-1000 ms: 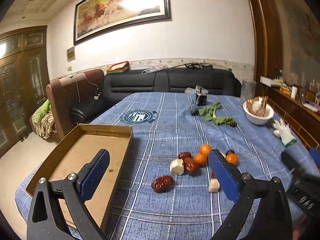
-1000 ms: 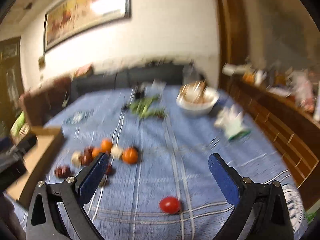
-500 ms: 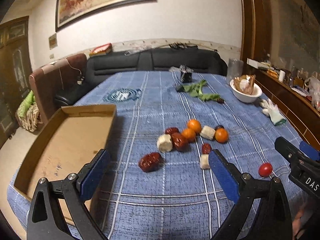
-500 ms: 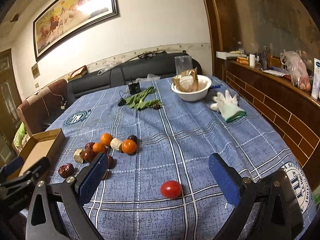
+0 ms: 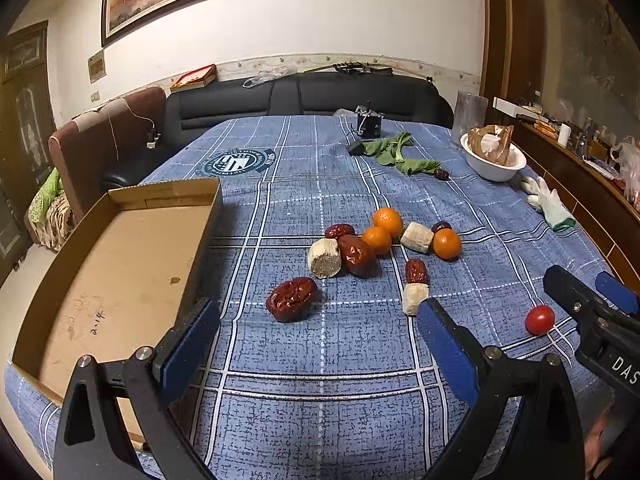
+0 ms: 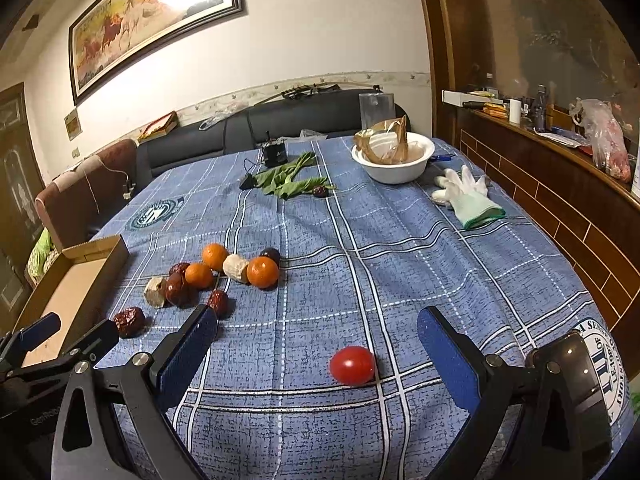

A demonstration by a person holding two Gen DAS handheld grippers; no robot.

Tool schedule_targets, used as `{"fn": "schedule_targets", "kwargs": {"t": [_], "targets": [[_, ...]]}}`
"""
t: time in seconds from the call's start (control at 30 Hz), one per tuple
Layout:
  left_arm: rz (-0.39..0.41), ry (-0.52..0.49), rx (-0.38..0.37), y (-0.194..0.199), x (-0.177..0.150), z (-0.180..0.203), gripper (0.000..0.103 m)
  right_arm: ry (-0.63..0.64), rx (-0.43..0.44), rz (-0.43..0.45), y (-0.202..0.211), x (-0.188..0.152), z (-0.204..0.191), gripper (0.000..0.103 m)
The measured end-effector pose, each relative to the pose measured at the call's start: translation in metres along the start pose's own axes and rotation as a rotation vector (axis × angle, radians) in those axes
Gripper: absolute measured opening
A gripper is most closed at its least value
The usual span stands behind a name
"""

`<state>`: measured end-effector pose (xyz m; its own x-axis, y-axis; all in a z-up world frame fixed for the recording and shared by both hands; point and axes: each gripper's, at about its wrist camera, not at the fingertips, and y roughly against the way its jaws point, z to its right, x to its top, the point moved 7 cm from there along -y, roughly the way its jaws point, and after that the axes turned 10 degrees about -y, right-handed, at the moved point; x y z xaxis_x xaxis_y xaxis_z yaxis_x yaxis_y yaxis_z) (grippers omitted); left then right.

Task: Organize fruits
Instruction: 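Move left tool toward the dark red date while right tool approaches the red tomato, then close left gripper on the dark red date while right gripper closes on the red tomato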

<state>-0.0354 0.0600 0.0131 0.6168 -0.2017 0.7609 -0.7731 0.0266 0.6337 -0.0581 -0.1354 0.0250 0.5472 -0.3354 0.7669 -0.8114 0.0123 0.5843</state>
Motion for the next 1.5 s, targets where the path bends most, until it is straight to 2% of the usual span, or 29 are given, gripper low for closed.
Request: {"fn": "schedule_targets", "kwargs": {"t": [0.13, 0.23, 0.37, 0.47, 0.6, 0.67, 0.73, 0.83, 0.9, 1.07, 1.23, 1.3, 1.33, 1.4, 1.5], "targets": [[-0.006, -0.004, -0.036, -0.005, -0.002, -0.004, 0.099, 0.013, 0.010, -0.025, -0.007, -0.001, -0.003, 0.102], [-0.018, -0.005, -0.057, -0.008, -0.002, -0.022, 0.099, 0.034, 0.023, -0.049, -0.013, 0.003, -0.005, 0.102], [-0.025, 0.033, -0.040, -0.005, -0.002, -0.064, 0.099, 0.052, 0.043, -0.088, -0.025, 0.012, -0.006, 0.102], [-0.040, 0.056, -0.051, -0.004, -0.003, -0.081, 0.099, 0.033, 0.063, -0.137, -0.041, 0.018, -0.004, 0.102], [-0.051, 0.025, -0.135, -0.010, -0.001, -0.065, 0.099, -0.010, 0.132, -0.232, -0.065, 0.013, -0.010, 0.102], [-0.060, -0.009, -0.167, -0.016, 0.001, -0.051, 0.093, -0.006, 0.165, -0.255, -0.070, 0.009, -0.016, 0.101], [-0.073, -0.065, -0.189, -0.026, 0.006, -0.033, 0.080, 0.020, 0.207, -0.269, -0.072, 0.004, -0.027, 0.100], [-0.104, -0.124, -0.196, -0.043, 0.011, -0.018, 0.073, 0.065, 0.255, -0.285, -0.071, -0.001, -0.043, 0.084], [-0.133, -0.132, -0.214, -0.054, 0.010, -0.015, 0.073, 0.086, 0.253, -0.286, -0.073, -0.002, -0.046, 0.075], [-0.208, -0.153, -0.223, -0.077, 0.004, -0.009, 0.073, 0.028, 0.234, -0.268, -0.076, 0.011, -0.025, 0.074], [-0.252, -0.120, -0.254, -0.089, -0.004, -0.013, 0.073, -0.024, 0.173, -0.277, -0.074, 0.021, 0.016, 0.074], [-0.259, -0.115, -0.267, -0.090, -0.006, -0.012, 0.068, -0.011, 0.153, -0.291, -0.067, 0.016, 0.029, 0.074], [-0.262, -0.116, -0.274, -0.091, -0.006, -0.012, 0.060, 0.002, 0.141, -0.297, -0.065, 0.013, 0.033, 0.074], [-0.262, -0.130, -0.265, -0.091, -0.007, -0.010, 0.055, 0.027, 0.121, -0.317, -0.059, 0.002, 0.039, 0.074], [-0.261, -0.155, -0.255, -0.090, -0.008, -0.006, 0.055, 0.052, 0.111, -0.332, -0.052, -0.013, 0.042, 0.074]]}}
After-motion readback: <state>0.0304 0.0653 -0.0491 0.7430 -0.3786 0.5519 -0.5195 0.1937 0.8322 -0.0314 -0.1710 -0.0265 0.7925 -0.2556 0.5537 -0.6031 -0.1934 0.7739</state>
